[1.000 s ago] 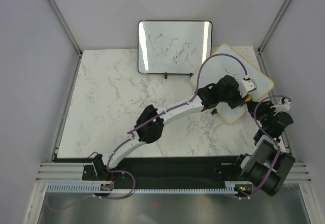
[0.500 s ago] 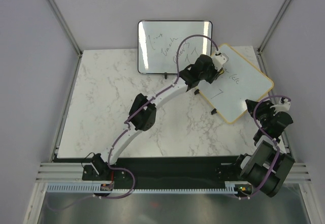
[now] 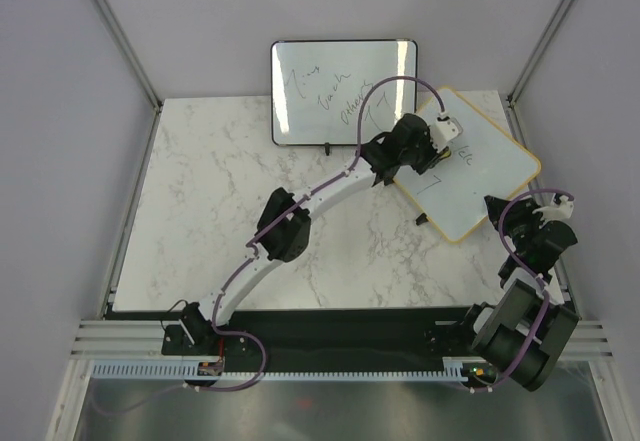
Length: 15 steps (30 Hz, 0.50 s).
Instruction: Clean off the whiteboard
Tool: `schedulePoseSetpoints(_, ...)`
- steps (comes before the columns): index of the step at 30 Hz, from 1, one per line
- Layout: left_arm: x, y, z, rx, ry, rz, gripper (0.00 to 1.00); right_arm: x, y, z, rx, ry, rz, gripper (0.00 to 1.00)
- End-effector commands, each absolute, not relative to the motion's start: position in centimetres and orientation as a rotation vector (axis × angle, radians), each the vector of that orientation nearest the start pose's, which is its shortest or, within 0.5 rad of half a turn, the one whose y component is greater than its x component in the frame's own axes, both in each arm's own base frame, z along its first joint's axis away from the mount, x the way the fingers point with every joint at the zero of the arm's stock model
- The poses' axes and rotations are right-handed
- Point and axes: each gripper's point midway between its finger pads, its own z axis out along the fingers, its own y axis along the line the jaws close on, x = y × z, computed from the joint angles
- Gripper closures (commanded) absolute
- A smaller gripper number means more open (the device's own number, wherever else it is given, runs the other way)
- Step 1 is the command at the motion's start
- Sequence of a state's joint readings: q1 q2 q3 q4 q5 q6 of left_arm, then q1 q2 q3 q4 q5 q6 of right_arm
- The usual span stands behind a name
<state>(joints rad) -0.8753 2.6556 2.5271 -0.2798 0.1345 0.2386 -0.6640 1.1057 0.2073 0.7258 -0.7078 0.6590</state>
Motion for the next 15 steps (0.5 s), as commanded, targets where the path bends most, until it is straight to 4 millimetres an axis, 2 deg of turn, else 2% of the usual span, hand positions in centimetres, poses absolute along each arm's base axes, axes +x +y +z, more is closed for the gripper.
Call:
schedulePoseSetpoints(1,33.9,-60.6,10.7,1.393,1.671,-0.783,0.98,30.7,-6.5,14.6,0.484,1.595,0.574,1.00)
schedulePoseSetpoints(4,32.0,-60.9,9.6,1.451,1.682,-0.779,0.98,30.7,-6.4,14.8,0.479,1.590,0.572,1.00)
schedulePoseSetpoints(8,31.1,-60.4,8.1,1.487,1.717,-0.747,0.98,30.7,-6.4,14.8,0.478,1.590,0.571,1.00)
schedulePoseSetpoints(12,33.9,-59.5,8.2,1.429,1.726,-0.650,0.98,30.6,-6.4,14.5,0.487,1.595,0.575,1.00)
schedulePoseSetpoints(13,35.5,-58.8,8.5,1.401,1.729,-0.611,0.98,30.6,-6.4,14.5,0.489,1.594,0.576,1.00)
schedulePoseSetpoints(15,37.3,-57.9,8.8,1.372,1.735,-0.576,0.98,30.6,-6.3,14.6,0.485,1.593,0.576,1.00)
